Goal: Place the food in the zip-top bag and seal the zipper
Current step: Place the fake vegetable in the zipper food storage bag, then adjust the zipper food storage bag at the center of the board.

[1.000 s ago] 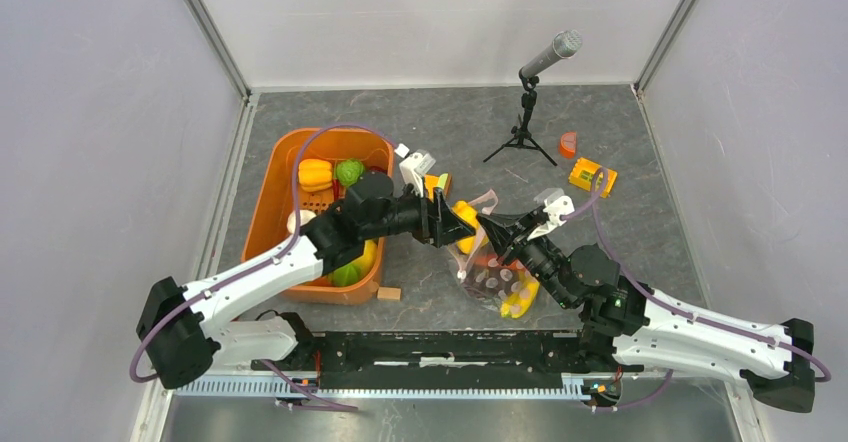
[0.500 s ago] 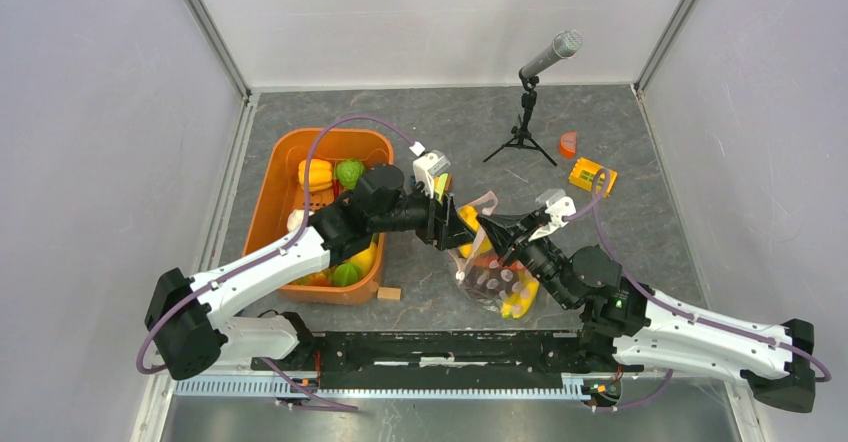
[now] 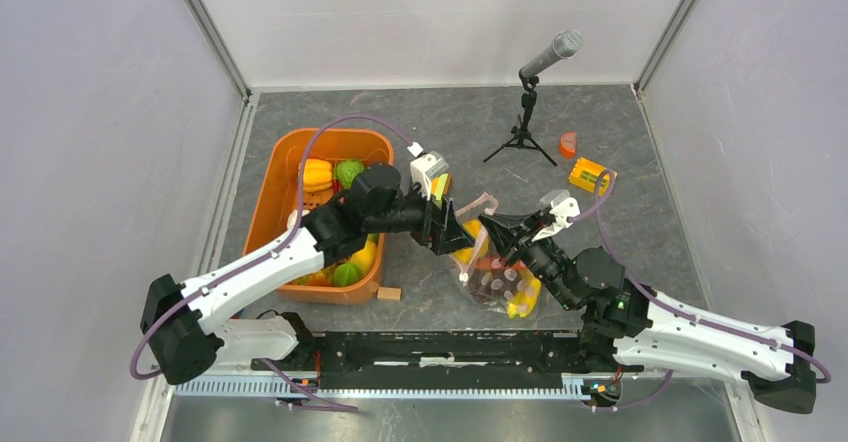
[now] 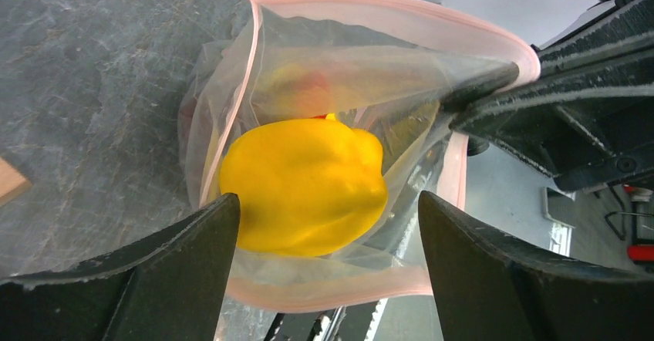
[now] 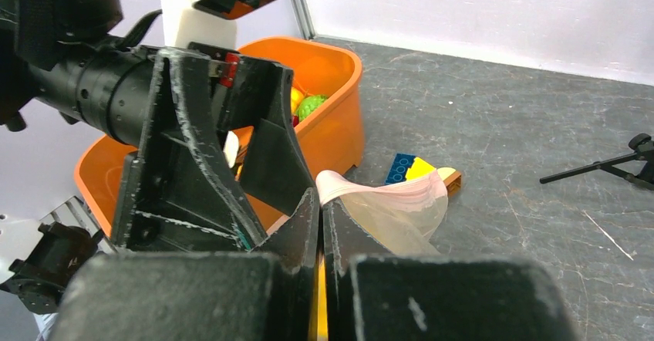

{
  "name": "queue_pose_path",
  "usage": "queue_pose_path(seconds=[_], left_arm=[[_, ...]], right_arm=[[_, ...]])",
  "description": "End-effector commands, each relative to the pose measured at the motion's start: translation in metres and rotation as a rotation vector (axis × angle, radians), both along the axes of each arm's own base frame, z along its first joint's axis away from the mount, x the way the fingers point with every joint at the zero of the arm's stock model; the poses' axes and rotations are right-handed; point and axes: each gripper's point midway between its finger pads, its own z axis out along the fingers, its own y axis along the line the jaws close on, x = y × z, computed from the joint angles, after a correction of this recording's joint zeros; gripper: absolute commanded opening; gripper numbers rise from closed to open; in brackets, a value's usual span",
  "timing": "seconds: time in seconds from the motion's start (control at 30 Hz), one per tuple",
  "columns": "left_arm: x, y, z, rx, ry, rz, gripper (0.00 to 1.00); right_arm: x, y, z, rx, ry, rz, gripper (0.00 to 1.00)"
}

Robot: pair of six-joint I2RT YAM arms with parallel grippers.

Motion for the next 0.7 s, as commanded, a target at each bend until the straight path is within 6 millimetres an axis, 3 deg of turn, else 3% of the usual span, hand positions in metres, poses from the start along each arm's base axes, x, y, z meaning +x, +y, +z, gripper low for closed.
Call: queue_pose_path(seconds=[0.0, 0.2, 0.33, 0.5, 0.67], left_arm=[[0.001, 0.012, 0.040, -0.026, -0.140, 0.017, 0.91], [0.014, 0.037, 0.033, 0.059, -0.190, 0.137, 0.90], [0.026, 0.048, 0.008, 0.159, -0.160, 0.219, 0.87], [0.028, 0.046, -0.015, 0.214, -0.111, 0.222, 0.77], [0.028, 0.043, -0.019, 0.213, -0.106, 0.211, 0.56]], right_arm=[[0.001, -0.007, 0.019, 0.094, -0.018, -0.026, 0.02], [0.002, -0.011, 0.019, 0.114, -0.018, -0.038, 0.02], [0.002, -0.011, 0.021, 0.117, -0.020, -0.036, 0.02], [0.001, -0.009, 0.021, 0.107, -0.021, -0.029, 0.02], [0.001, -0.008, 0.022, 0.108, -0.022, -0.023, 0.02]])
